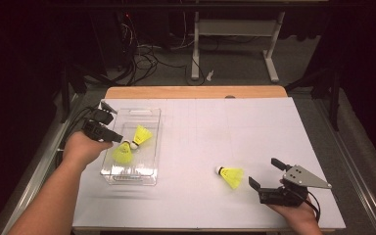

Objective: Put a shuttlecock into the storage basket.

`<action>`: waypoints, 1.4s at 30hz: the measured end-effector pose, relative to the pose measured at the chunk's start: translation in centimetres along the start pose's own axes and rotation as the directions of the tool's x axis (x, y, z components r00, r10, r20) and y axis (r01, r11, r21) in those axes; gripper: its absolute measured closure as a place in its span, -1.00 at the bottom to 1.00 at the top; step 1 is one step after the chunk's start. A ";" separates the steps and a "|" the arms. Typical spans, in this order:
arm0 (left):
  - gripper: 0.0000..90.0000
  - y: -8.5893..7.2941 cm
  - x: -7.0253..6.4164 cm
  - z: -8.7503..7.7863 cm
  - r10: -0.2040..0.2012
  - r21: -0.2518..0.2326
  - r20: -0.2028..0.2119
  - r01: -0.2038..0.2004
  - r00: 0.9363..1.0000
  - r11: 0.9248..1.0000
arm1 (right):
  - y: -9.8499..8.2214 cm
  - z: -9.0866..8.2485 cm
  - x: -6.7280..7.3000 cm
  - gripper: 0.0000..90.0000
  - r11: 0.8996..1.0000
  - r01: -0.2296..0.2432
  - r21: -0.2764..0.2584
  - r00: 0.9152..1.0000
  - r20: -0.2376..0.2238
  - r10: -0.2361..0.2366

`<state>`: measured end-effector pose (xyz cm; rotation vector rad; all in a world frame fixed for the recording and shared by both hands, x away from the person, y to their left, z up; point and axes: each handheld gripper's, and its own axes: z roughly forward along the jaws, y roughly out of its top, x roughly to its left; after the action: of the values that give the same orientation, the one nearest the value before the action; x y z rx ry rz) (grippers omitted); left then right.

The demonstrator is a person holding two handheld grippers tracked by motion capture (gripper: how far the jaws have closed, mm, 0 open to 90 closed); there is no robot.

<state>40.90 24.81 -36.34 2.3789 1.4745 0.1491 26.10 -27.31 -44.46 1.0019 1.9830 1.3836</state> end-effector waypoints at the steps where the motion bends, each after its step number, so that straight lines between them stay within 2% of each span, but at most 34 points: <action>1: 0.56 0.0 -0.1 0.0 0.002 0.003 -0.002 -0.002 1.000 1.000 | 0.0 0.0 0.0 -0.97 1.000 0.000 0.000 1.000 0.000 0.000; 6: 0.49 0.1 -0.5 0.3 0.010 0.010 -0.003 -0.010 1.000 1.000 | 0.0 0.0 0.0 -0.97 1.000 0.001 -0.001 1.000 -0.001 -0.001; 16: 0.04 0.4 -1.2 0.7 0.019 0.024 0.008 -0.020 1.000 1.000 | 0.0 0.1 0.0 -0.97 1.000 0.003 0.000 1.000 -0.003 -0.003; 24: -0.22 0.7 -1.9 0.9 0.034 0.039 0.026 -0.035 0.999 0.999 | 0.0 0.1 0.0 -0.97 1.000 0.002 0.002 1.000 -0.001 -0.002; 33: -0.54 0.9 -2.5 0.7 0.021 0.041 0.021 -0.022 1.000 0.999 | 0.0 0.1 0.0 -0.97 1.000 -0.002 0.002 1.000 -0.003 0.002; 36: -0.68 0.9 -2.8 0.9 0.026 0.065 0.018 -0.027 0.999 0.998 | 0.0 0.3 -0.1 -0.97 1.000 -0.003 0.003 1.000 -0.005 0.003; 42: -0.99 0.8 -3.5 1.0 0.038 0.083 0.021 -0.040 0.999 0.996 | -0.1 0.5 -0.1 -0.97 1.000 -0.006 0.009 1.000 -0.005 0.006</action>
<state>40.28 21.11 -36.72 2.4685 1.4528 0.0751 26.56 -27.12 -44.70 1.0104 1.9925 1.3834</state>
